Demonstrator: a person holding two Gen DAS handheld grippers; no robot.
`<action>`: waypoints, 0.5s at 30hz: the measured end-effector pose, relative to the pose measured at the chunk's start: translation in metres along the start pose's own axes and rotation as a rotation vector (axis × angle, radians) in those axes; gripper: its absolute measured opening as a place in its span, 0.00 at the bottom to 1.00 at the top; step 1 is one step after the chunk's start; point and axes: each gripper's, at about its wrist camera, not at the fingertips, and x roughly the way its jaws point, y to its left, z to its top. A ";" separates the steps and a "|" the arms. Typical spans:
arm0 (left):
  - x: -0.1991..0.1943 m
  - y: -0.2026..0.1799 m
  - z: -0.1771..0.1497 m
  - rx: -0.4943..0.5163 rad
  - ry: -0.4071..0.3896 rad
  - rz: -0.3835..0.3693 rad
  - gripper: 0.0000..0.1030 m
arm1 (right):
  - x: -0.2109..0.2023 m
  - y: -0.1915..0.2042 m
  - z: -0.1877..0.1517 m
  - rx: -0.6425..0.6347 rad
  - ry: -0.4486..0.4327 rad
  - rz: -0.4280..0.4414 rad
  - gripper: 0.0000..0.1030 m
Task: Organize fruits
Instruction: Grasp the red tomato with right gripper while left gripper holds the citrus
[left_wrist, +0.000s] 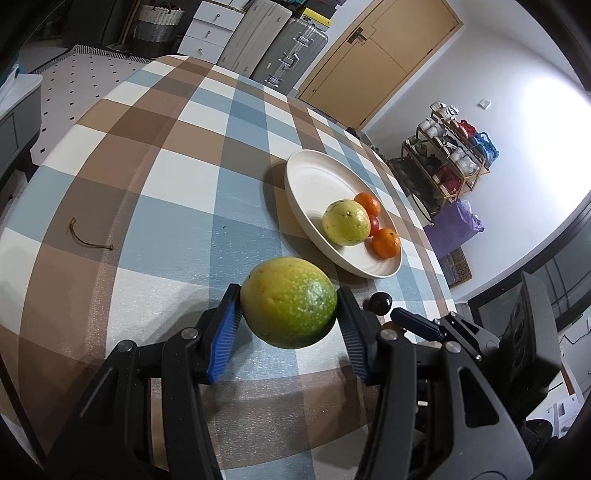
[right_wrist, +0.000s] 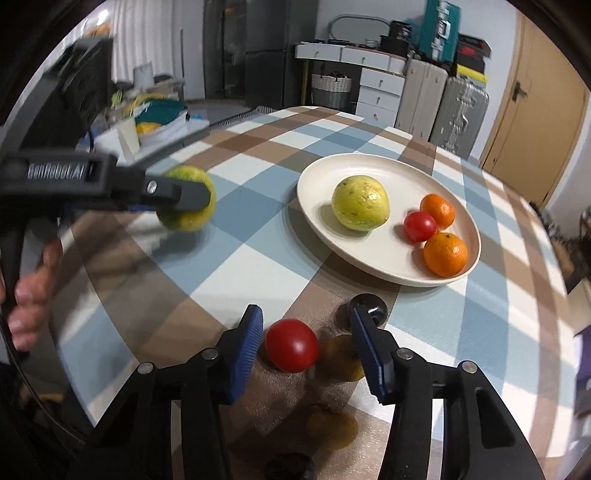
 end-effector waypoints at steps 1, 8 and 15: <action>0.000 0.001 0.000 -0.001 -0.001 -0.002 0.47 | -0.001 0.003 -0.001 -0.016 0.000 -0.009 0.47; -0.002 0.004 -0.001 -0.006 -0.003 -0.007 0.47 | -0.006 0.025 -0.010 -0.145 -0.011 -0.070 0.38; -0.005 0.007 -0.003 -0.015 -0.006 -0.010 0.47 | -0.004 0.040 -0.019 -0.243 -0.023 -0.115 0.33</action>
